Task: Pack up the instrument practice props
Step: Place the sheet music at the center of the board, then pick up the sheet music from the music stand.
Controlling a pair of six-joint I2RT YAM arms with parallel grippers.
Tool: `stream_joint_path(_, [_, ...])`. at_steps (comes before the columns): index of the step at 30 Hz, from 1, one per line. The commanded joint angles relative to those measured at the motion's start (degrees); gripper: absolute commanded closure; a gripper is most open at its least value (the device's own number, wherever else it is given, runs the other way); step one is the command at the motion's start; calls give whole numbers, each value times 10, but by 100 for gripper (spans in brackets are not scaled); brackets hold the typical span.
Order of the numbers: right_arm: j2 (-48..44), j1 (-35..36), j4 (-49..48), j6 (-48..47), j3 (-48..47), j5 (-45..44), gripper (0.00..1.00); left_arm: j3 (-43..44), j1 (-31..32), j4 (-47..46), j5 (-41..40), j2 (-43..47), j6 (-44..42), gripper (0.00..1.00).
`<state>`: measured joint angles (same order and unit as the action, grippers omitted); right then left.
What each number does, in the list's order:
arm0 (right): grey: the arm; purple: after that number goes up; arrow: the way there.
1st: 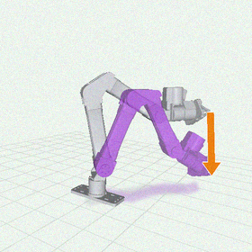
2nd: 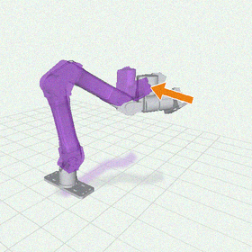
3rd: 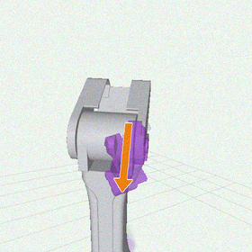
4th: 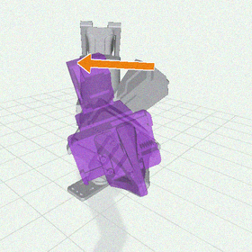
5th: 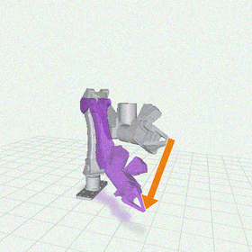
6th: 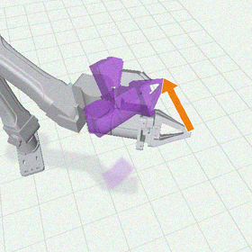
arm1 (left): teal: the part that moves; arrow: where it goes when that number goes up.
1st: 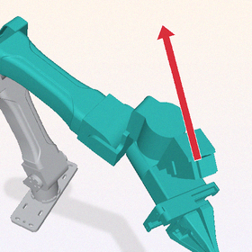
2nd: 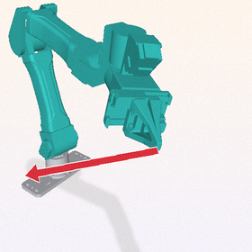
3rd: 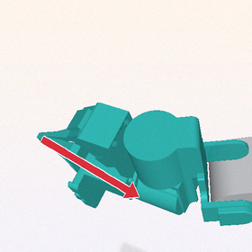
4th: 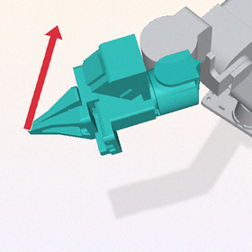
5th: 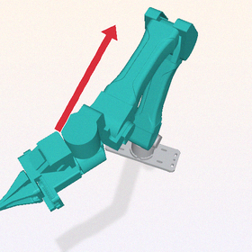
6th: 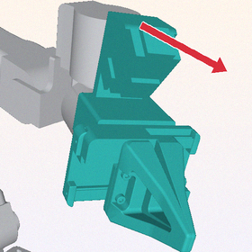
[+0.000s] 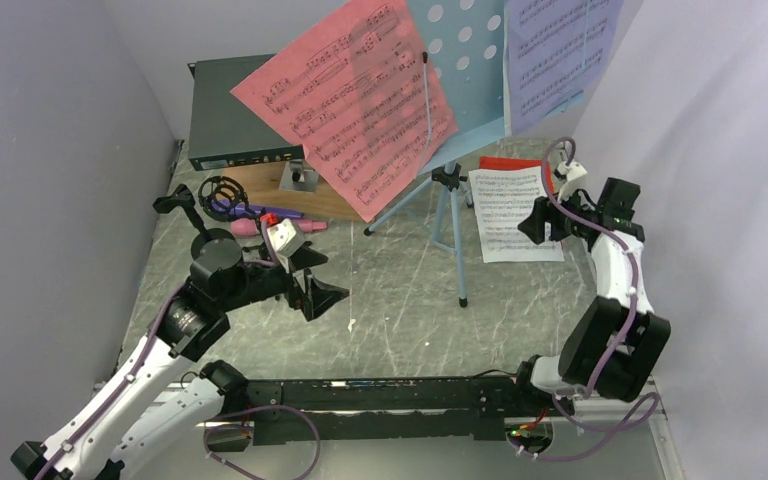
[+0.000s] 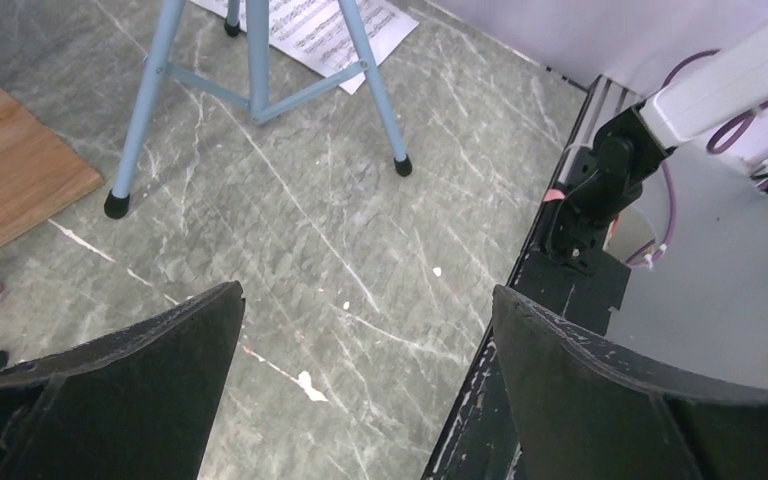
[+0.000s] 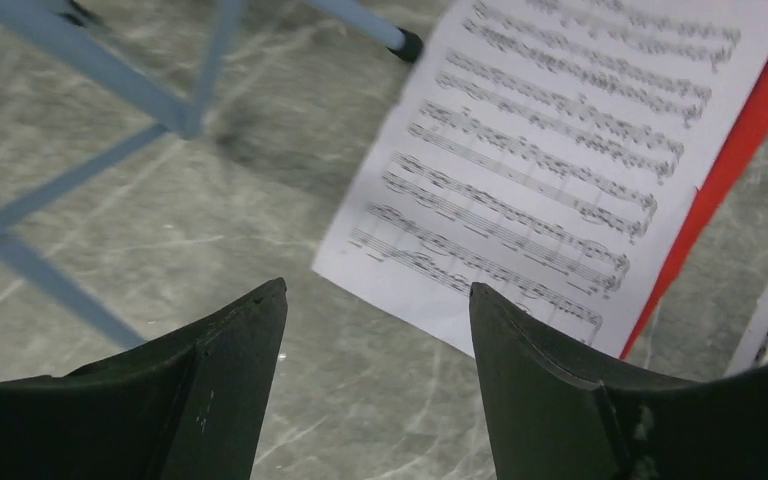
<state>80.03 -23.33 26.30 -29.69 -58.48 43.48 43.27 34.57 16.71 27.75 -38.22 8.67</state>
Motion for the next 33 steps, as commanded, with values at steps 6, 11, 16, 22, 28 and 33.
stream_joint_path(6, [-89,-18,167,-9,-47,194,29,-50,-3,-134,-20,63,136,1])
stream_joint_path(11, [-135,-18,165,56,-25,276,28,-44,-3,-156,-42,77,190,1])
stream_joint_path(16, [-239,-18,14,132,102,293,20,10,-3,-107,-41,64,199,1])
stream_joint_path(22, [-302,-19,-41,150,180,308,14,62,-3,-98,-84,52,204,1])
stream_joint_path(28, [-308,-18,-36,149,176,303,14,101,-3,-159,-147,5,219,1])
stream_joint_path(33, [-313,-19,-33,147,175,306,14,124,-3,-251,-138,-44,242,1])
